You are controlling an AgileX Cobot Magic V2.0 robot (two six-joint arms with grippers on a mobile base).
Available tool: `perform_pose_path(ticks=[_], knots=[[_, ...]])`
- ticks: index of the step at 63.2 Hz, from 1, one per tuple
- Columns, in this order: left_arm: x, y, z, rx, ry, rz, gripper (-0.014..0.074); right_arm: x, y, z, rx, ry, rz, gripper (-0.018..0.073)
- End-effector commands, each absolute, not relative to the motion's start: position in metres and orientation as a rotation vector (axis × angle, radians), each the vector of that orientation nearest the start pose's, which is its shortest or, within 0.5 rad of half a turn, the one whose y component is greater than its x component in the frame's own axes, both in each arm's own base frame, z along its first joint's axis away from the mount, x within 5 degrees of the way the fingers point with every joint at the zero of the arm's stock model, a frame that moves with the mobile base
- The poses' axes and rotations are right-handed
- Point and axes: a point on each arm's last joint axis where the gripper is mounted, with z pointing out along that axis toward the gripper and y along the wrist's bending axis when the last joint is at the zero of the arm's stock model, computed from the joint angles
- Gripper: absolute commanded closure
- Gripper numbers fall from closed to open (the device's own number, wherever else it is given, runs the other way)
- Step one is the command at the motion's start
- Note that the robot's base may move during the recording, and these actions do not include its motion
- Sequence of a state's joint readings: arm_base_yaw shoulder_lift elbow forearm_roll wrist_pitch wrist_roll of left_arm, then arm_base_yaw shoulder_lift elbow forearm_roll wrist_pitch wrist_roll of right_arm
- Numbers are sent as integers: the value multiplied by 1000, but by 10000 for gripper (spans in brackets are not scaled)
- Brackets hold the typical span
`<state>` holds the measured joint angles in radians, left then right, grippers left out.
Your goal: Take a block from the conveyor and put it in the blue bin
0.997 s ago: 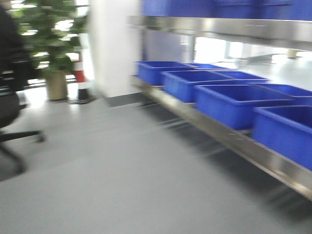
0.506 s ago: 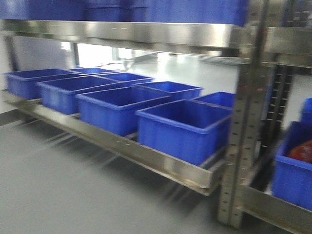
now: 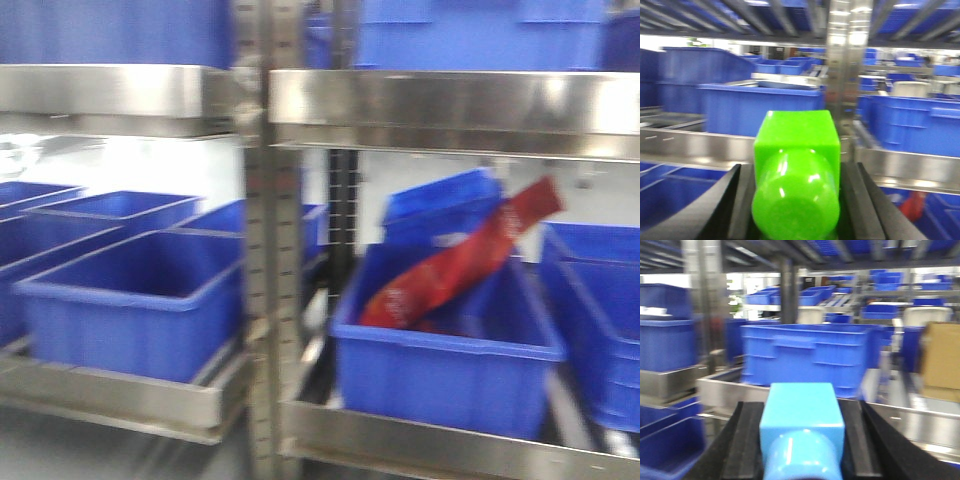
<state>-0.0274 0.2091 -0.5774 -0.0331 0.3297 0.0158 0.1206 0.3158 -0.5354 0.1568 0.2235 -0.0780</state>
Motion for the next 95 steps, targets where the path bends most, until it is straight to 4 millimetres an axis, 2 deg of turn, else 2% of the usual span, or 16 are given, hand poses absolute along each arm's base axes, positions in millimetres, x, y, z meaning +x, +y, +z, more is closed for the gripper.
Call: perform_pose_path(ticks=[1,95], knots=[[36,-2,364,18,1416,-54,708,65,11,353,-67,1470,169,721],[36,-2,365,17,1412,-54,708,65,11,353,-67,1470,169,721]])
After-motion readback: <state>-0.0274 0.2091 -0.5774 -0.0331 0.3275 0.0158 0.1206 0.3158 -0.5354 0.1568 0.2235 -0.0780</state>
